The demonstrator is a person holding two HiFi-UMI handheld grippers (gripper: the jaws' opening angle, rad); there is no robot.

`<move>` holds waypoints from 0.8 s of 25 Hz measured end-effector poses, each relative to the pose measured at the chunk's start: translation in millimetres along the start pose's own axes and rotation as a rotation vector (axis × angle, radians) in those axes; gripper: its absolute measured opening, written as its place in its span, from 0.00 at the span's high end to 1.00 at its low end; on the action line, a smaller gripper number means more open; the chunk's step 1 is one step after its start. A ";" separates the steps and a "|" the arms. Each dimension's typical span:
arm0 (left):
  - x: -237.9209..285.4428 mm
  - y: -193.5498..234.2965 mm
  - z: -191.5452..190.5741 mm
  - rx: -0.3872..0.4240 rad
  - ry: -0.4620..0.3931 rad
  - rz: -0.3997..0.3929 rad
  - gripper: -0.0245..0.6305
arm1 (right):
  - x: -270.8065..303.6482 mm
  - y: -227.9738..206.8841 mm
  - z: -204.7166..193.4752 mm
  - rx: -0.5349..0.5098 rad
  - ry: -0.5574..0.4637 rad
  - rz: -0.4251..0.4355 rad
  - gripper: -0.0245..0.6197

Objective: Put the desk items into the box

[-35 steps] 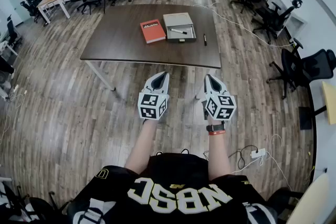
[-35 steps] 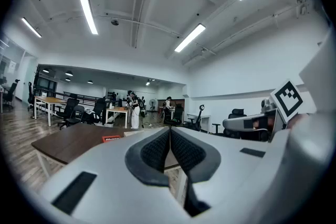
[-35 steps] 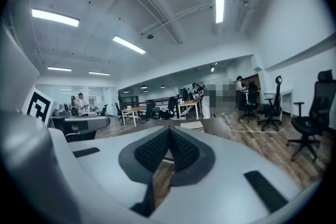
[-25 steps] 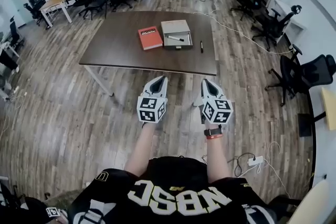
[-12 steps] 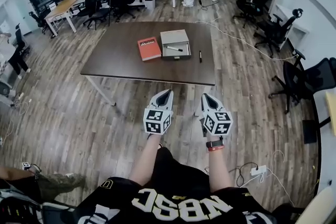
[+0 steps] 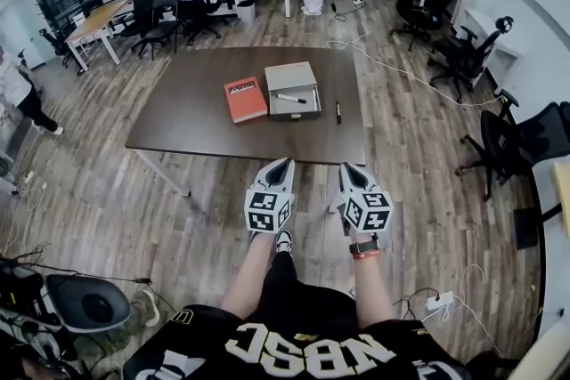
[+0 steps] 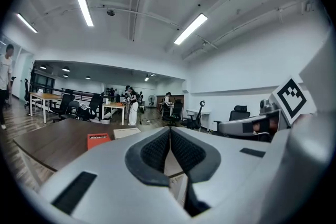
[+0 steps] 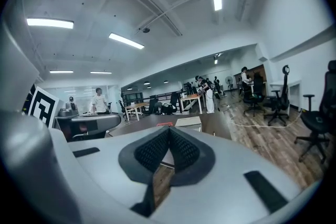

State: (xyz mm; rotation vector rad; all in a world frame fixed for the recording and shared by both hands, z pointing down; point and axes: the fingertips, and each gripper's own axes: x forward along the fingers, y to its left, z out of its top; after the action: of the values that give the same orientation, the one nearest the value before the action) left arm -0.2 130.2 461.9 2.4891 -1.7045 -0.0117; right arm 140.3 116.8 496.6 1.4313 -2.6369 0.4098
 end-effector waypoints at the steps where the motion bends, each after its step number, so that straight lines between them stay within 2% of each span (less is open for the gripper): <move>1: 12.5 8.3 3.4 -0.006 -0.007 0.001 0.93 | 12.8 -4.7 5.0 -0.002 0.001 0.001 0.95; 10: 116.3 86.0 32.4 -0.022 -0.019 -0.021 0.93 | 130.1 -31.6 51.5 -0.011 0.010 -0.008 0.95; 20: 212.7 151.1 22.0 -0.037 0.032 -0.076 0.93 | 242.6 -68.7 62.7 0.016 0.047 -0.044 0.95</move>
State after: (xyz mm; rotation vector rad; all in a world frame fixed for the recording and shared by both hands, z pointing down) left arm -64.8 -123.4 469.8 2.5125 -1.5820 -0.0108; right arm 66.6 -132.2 503.9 1.4632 -2.5660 0.4545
